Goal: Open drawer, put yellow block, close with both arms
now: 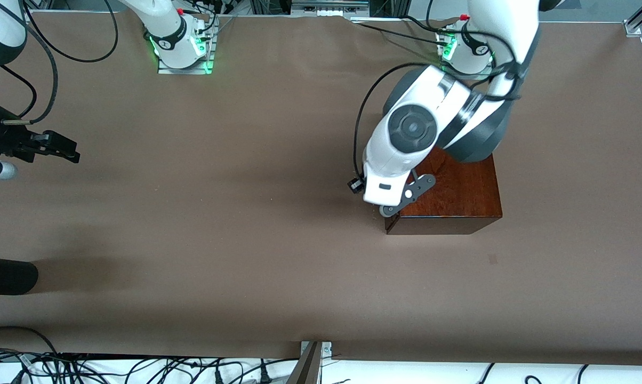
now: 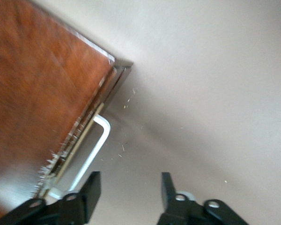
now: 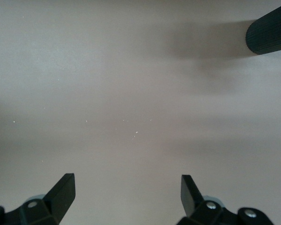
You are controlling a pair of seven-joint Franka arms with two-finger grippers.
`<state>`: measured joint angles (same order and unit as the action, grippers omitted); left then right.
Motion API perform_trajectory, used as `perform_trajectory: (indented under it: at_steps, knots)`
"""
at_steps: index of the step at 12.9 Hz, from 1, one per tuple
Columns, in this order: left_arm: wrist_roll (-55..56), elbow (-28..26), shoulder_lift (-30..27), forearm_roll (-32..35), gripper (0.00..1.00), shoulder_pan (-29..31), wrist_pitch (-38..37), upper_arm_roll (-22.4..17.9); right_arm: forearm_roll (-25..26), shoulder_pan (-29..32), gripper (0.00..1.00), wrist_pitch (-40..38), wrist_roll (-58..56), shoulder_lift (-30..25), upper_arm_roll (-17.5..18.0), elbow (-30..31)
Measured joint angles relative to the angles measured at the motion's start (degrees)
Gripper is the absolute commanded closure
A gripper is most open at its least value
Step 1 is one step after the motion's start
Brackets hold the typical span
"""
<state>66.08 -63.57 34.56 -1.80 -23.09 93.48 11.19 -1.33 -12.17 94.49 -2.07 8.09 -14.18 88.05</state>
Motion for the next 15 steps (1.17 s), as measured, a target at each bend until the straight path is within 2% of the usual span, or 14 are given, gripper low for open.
perform_trajectory:
  at_steps: [4,7,12,15]
  knots:
    - [-14.4,0.0,-4.7,0.0,0.00,5.5,-5.0,-0.3,0.0,0.0,0.00,0.1,0.0,0.0,0.0,0.0]
    - [-23.8,-0.4,-8.3,0.0,0.00,9.7,-11.6,-0.4,0.0,0.0,0.00,0.1,0.0,0.0,0.1,0.0]
    - [-39.4,-8.4,-16.9,0.8,0.00,17.4,-13.6,-1.1,0.0,0.0,0.00,0.1,0.0,0.0,0.1,0.0]
    - [-46.6,-13.8,-21.5,3.1,0.00,18.9,-12.7,-2.5,0.0,0.0,0.00,0.1,0.0,0.0,0.1,0.0]
